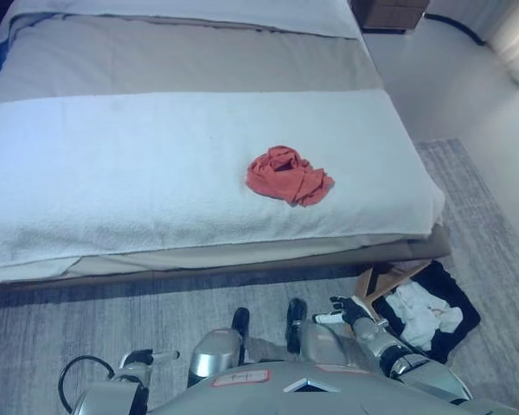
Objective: Put the clothes on the bed into the basket.
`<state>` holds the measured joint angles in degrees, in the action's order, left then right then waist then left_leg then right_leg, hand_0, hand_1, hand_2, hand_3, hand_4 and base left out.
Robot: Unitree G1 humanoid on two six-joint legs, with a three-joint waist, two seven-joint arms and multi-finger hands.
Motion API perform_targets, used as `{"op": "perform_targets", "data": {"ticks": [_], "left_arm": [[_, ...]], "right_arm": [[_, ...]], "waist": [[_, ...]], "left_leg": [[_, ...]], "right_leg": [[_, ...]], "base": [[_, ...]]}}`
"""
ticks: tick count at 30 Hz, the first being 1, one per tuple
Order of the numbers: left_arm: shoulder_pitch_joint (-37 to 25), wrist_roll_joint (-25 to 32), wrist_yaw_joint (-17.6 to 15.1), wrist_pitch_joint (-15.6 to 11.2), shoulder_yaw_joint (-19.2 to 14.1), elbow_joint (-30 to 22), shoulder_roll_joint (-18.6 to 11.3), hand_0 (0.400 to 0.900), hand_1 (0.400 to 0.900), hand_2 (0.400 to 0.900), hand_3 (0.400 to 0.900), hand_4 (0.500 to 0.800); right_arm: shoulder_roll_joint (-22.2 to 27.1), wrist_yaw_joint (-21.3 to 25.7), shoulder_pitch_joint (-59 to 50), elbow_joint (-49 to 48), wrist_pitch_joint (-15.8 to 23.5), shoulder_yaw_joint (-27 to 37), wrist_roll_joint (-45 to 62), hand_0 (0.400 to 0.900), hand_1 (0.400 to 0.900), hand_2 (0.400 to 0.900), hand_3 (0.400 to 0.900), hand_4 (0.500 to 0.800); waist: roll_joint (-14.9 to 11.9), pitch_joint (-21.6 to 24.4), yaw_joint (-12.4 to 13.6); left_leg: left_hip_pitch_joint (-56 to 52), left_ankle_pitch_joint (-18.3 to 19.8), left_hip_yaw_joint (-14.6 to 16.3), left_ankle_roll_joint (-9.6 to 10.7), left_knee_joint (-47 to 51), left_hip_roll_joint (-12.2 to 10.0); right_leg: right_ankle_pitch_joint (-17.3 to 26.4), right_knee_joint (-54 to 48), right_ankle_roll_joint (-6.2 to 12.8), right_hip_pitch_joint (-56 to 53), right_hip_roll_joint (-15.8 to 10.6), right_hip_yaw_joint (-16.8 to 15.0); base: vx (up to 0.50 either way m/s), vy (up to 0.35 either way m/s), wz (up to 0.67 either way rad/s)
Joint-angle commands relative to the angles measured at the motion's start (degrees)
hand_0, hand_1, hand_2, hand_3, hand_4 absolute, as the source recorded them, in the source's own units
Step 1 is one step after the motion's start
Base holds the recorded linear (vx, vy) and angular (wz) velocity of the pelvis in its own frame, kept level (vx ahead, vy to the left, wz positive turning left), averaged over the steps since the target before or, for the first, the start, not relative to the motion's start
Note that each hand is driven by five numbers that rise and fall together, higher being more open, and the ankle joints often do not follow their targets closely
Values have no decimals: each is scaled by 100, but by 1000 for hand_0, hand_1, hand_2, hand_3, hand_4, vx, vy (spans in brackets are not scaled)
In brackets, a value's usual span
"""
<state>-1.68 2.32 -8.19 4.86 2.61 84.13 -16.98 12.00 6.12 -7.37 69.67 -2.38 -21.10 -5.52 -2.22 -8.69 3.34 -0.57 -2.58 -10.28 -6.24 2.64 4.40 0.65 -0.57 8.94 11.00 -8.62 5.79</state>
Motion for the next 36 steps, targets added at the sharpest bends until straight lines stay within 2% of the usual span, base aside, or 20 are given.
{"op": "perform_targets", "data": {"ticks": [1, 3, 4, 5, 7, 8, 9, 12, 15, 18, 26, 36], "left_arm": [[139, -244, -61, 38, -79, 179, -174, 900, 900, 900, 900, 800], [150, -199, -109, 30, -105, 184, -151, 900, 900, 900, 900, 800], [184, -198, -160, 46, -87, 175, -119, 900, 900, 900, 900, 800], [251, -249, -195, 50, -41, 157, -39, 900, 900, 900, 900, 800], [271, -342, -171, 59, 44, 139, 20, 900, 900, 900, 900, 800], [266, -378, -242, 86, 112, 130, 12, 900, 900, 900, 900, 800], [263, -378, -244, 87, 112, 130, 15, 900, 900, 900, 900, 800], [235, -277, -374, 37, 204, 16, -17, 900, 900, 900, 900, 800], [147, -174, -416, 50, 257, 17, -1, 900, 900, 900, 900, 800], [-28, 54, -520, 37, 465, -10, 9, 900, 900, 900, 900, 800], [-264, 529, -667, -19, 675, -11, 55, 900, 900, 900, 900, 800], [-523, 878, -728, -120, 910, -79, 5, 900, 900, 900, 900, 800]], "right_arm": [[396, 225, -97, -202, -78, -71, -333, 900, 900, 900, 900, 800], [424, 254, -159, -328, -49, -100, -380, 900, 900, 900, 900, 800], [442, 258, -198, -377, -52, -125, -411, 900, 900, 900, 900, 800], [516, 266, -234, -496, -70, -106, -408, 900, 900, 900, 900, 800], [598, 303, -273, -611, -87, -81, -418, 900, 900, 900, 900, 800], [792, 431, -507, -899, -100, -39, -432, 900, 900, 900, 900, 800], [796, 430, -509, -902, -103, -38, -432, 900, 900, 900, 900, 800], [1330, 604, -1376, -1544, -141, -94, -580, 900, 900, 900, 900, 800], [1478, 671, -1906, -1648, -225, -223, -688, 900, 900, 900, 900, 800], [1513, 733, -3098, -1499, -355, -556, -653, 900, 900, 900, 900, 800], [1474, 931, -5116, -398, -425, -1011, -325, 900, 900, 900, 900, 800], [1542, 983, -6300, 332, -402, -1368, -155, 900, 900, 900, 900, 800]], "waist": [[-176, -121, -13], [-215, -88, -10], [-217, -26, 1], [-208, 98, 30], [-197, 141, 22], [-188, 149, 19], [-183, 154, 13], [-95, -22, 79], [-50, -164, 107], [20, -488, 220], [85, -862, 452], [338, -1230, 689]], "left_leg": [[-420, 247, 3, 679, 35, 55], [-449, 287, -38, 722, 62, -11], [-461, 285, -73, 769, 94, -66], [-519, 283, -154, 843, 208, -217], [-503, 296, -184, 875, 233, -286], [-376, 269, -249, 924, 236, -385], [-368, 270, -255, 926, 236, -388], [-113, 168, -325, 970, 236, -485], [30, 126, -373, 957, 236, -491], [331, -19, -536, 984, 236, -450], [844, -224, -835, 1078, 236, -414], [1316, -411, -1175, 1171, 236, -314]], "right_leg": [[1111, -85, 11, -66, -183, 157], [1131, -75, 10, -131, -149, 165], [1150, -55, 2, -177, -139, 264], [1104, -28, -34, -263, -114, 420], [1084, -70, -33, -317, -104, 518], [1034, -70, -51, -307, -60, 562], [1030, -66, -53, -300, -59, 569], [895, 246, -82, 17, -77, 630], [826, 482, -85, 233, -142, 645], [770, 716, -87, 512, -255, 736], [789, 780, -66, 795, -370, 963], [648, 1009, -100, 1077, -478, 1162]], "base": [[97, -102, 16], [140, -182, 47], [264, -288, 81], [198, -190, 56], [139, -166, 35], [77, -149, 27], [25, -133, 24], [-28, -33, 11], [-93, 1, 14], [-114, 6, 31], [-34, -19, 25], [-10, -20, 27]]}}
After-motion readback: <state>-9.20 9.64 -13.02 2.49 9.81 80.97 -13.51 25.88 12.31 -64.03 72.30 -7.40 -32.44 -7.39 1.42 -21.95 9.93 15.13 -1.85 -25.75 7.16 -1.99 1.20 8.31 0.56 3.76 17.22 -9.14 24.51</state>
